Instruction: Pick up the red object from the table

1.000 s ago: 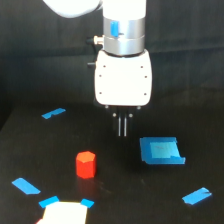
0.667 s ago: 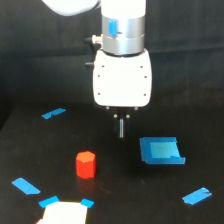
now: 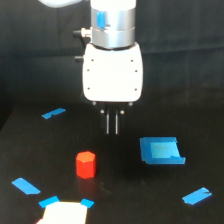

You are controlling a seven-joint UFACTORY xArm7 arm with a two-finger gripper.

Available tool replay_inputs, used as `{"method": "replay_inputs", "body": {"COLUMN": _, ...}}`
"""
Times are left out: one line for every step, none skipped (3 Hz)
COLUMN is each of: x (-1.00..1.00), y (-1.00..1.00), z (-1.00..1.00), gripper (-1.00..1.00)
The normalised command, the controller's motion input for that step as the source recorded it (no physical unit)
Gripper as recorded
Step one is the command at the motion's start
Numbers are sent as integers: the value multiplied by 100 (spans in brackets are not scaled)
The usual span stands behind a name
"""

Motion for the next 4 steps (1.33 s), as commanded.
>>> {"method": "replay_inputs", "body": {"x": -34, "y": -62, "z": 47, "gripper": 100}}
{"method": "replay_inputs", "body": {"x": -74, "y": 49, "z": -7, "gripper": 100}}
{"method": "replay_inputs", "body": {"x": -100, "y": -100, "z": -57, "gripper": -100}}
{"method": "replay_inputs", "body": {"x": -100, "y": 42, "z": -100, "gripper": -98}}
